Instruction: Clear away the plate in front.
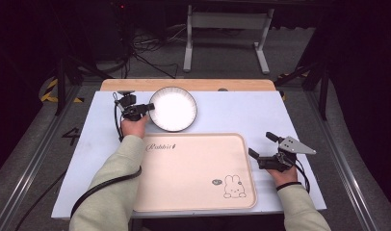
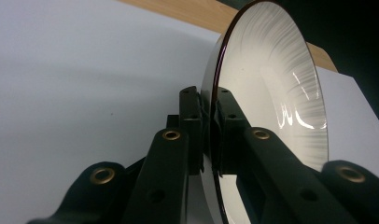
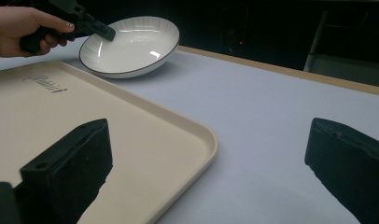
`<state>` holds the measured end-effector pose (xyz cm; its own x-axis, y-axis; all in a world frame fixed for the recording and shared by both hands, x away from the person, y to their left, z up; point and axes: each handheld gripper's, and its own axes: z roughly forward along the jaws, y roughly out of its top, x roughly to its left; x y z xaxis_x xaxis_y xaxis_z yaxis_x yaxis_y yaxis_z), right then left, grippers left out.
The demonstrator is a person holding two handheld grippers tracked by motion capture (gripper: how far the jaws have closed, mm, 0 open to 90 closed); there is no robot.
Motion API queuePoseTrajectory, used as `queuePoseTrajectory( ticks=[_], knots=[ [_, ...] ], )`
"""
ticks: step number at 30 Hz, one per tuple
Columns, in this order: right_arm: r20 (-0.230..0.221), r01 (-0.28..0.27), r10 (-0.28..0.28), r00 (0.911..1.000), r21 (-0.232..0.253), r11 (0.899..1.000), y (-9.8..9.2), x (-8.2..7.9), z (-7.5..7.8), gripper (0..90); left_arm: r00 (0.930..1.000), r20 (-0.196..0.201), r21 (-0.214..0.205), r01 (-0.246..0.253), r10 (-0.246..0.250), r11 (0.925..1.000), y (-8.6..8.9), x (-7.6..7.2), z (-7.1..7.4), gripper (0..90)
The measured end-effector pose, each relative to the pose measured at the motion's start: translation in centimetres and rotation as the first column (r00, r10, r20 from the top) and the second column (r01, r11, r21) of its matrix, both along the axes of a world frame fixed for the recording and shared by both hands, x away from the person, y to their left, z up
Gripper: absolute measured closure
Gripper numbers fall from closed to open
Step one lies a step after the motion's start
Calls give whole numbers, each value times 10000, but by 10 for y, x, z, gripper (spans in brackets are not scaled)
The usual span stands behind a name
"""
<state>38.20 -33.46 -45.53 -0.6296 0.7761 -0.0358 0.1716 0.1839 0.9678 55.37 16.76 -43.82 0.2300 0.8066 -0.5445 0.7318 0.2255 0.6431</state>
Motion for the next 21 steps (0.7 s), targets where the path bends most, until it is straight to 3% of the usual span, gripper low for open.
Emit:
queuePoseTrajectory(
  ticks=[7, 11, 16, 21],
  knots=[
    [-4, 4, -4, 10000, 16, 10000, 0, 0, 0, 11, 9989, 398, 223, 237, -245, 9995, -6, -3, 11, 829],
    [20, 7, -7, 10000, -18, 10000, 0, 0, 0, 11, 9958, 747, 621, 491, -537, 9969, -11, -7, 23, 826],
    [30, 5, -5, 10000, -9, 10000, 0, 0, 0, 11, 9933, 969, 521, 586, -634, 9969, -11, -11, 34, 825],
    [19, 13, -13, 10000, 25, 10000, 0, 0, 0, 12, 9889, 1177, 771, 821, -909, 9936, -13, -17, 45, 819]
  ],
)
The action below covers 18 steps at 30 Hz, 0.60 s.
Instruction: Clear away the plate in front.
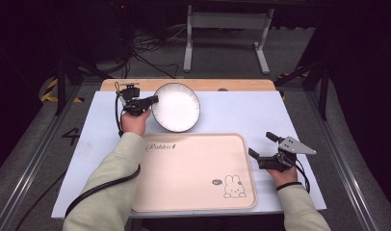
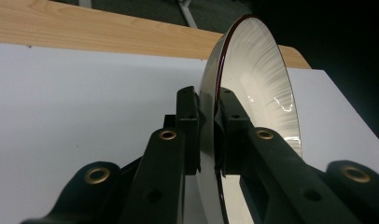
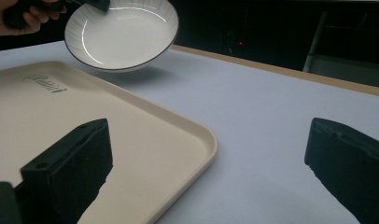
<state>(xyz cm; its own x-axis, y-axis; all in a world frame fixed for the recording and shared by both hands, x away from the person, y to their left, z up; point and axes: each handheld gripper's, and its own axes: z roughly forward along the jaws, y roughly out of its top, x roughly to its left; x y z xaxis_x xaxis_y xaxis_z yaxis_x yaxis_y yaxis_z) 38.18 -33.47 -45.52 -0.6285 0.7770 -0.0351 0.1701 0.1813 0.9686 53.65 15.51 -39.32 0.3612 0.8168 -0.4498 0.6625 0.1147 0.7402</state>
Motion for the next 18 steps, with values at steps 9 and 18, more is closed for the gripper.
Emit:
queuePoseTrajectory(
  ticks=[9, 18],
  knots=[
    [6, 42, -42, 10000, 11, 10000, -1, 0, 0, 11, 9992, 357, -46, 167, -165, 9998, 0, -11, 17, 817],
    [24, 52, -52, 10000, -21, 10000, 0, 0, 0, 12, 9977, 563, -44, 382, -379, 9993, -2, -28, 28, 816]
  ],
)
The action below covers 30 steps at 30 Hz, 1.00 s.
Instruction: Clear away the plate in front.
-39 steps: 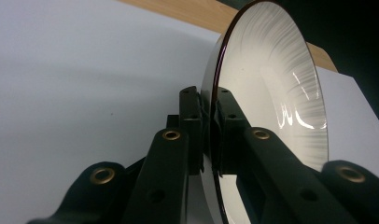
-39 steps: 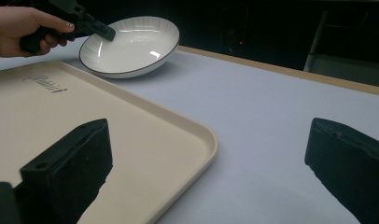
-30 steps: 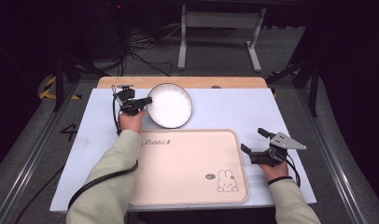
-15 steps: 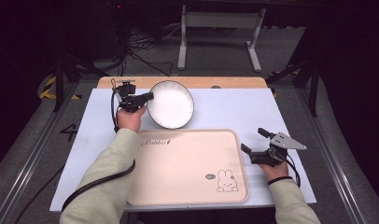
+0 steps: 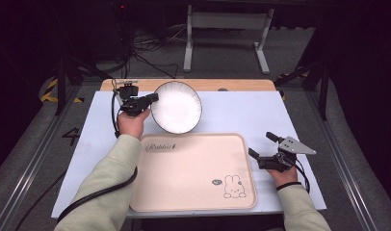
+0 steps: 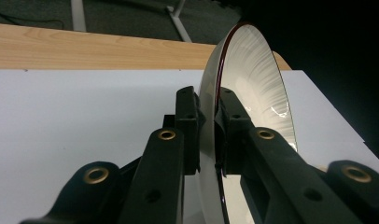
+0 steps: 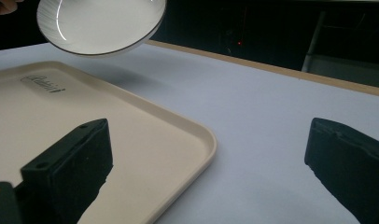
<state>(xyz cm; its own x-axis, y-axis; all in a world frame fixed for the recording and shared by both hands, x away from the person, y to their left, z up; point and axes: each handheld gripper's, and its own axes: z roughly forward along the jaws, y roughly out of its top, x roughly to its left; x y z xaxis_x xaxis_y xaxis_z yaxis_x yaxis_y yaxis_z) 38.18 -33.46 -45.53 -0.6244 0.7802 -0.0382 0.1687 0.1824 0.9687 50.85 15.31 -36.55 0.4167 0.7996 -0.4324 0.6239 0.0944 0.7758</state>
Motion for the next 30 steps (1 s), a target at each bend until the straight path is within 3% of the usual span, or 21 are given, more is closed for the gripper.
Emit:
queuePoseTrajectory(
  ticks=[5, 10, 20, 30],
  knots=[
    [4, -17, 17, 10000, -3, 10000, 0, 0, 0, 16, 9981, 356, 103, 504, -508, 9987, -2, -15, 5, 815],
    [-1, -42, 42, 10000, -25, 10000, 1, 0, 0, 18, 9944, 467, 45, 947, -948, 9955, -3, -28, 11, 817],
    [-37, -68, 68, 10000, -183, 9998, 2, 0, 0, 29, 9916, 472, -109, 1213, -1207, 9926, 4, -51, 15, 815],
    [-85, -64, 64, 9999, 36, 10000, 0, 1, 0, 28, 9863, 787, -118, 1464, -1450, 9892, 7, -78, 22, 814]
  ],
)
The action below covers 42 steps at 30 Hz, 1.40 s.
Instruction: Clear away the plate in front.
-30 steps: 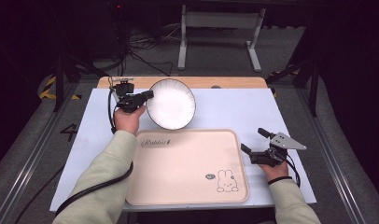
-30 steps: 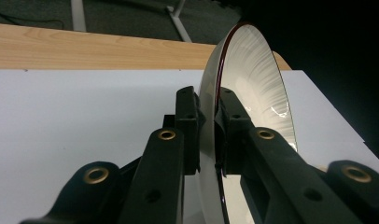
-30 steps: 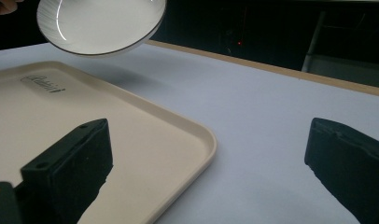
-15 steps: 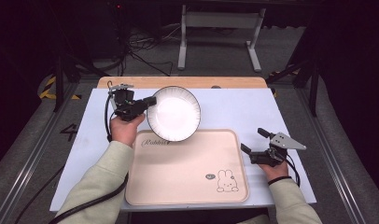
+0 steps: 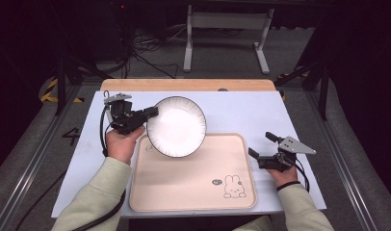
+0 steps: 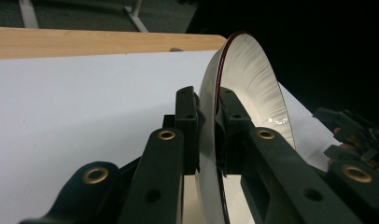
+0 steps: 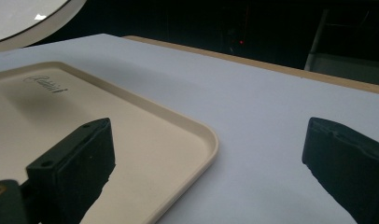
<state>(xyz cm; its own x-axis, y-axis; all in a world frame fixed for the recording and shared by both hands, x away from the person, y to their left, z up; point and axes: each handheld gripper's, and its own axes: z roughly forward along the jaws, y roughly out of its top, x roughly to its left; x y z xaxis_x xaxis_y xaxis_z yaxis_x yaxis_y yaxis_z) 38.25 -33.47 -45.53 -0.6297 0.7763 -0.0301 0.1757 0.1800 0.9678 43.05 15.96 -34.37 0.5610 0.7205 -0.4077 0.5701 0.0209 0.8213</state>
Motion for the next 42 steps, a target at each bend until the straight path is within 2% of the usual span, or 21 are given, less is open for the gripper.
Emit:
queuePoseTrajectory(
  ticks=[2, 7, 10, 17, 24, 29, 34, 42],
  knots=[
    [-7, 8, -8, 10000, 2, 10000, 0, 0, 0, 28, 9999, 130, 124, 1, -3, 9999, 0, -5, 1, 813],
    [-13, 24, -24, 10000, 24, 10000, 0, 0, 0, 28, 9996, 160, 176, 243, -246, 9995, -3, -12, 2, 811],
    [-32, 43, -43, 10000, 53, 10000, -1, 0, 0, 28, 9989, 247, 64, 405, -406, 9992, -4, -17, 2, 811],
    [-36, 51, -51, 10000, 63, 10000, -1, 0, 0, 28, 9983, 414, -160, 413, -406, 9990, -3, -27, -2, 808],
    [-40, 71, -70, 10000, 56, 10000, -1, 0, 0, 28, 9975, 357, -220, 613, -605, 9979, -4, -35, -7, 807],
    [-30, 71, -71, 10000, 66, 10000, -1, 0, 0, 28, 9965, 653, -373, 554, -529, 9978, -7, -43, -12, 807],
    [-36, 78, -78, 10000, 56, 10000, -1, 0, 0, 28, 9971, 594, -350, 496, -474, 9982, -4, -44, -13, 804],
    [-27, 65, -65, 10000, 23, 10000, 0, 0, 0, 27, 9975, 131, -862, 705, -696, 9938, -4, -43, -21, 804]
  ],
)
